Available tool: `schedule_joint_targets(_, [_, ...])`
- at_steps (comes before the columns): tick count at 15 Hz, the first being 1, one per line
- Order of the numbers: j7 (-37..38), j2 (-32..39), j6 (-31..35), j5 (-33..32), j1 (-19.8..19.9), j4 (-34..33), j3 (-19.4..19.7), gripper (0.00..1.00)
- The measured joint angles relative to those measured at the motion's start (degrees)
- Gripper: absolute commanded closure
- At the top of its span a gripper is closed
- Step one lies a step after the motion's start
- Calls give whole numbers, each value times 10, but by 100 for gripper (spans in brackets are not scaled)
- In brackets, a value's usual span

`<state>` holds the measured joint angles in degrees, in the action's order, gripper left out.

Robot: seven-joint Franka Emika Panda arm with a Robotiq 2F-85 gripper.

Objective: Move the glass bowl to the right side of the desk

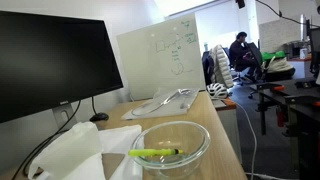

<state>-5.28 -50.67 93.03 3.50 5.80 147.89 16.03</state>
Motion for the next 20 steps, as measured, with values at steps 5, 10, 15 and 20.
schedule_joint_targets(5, [0,0,0,0,0,0,0,0])
schedule_joint_targets(10, [37,16,71,23,0,27,-50,0])
schedule_joint_targets(15, [159,119,297,122,-54,88,-195,0])
schedule_joint_targets(20, [251,308,514,171,-109,79,-276,0])
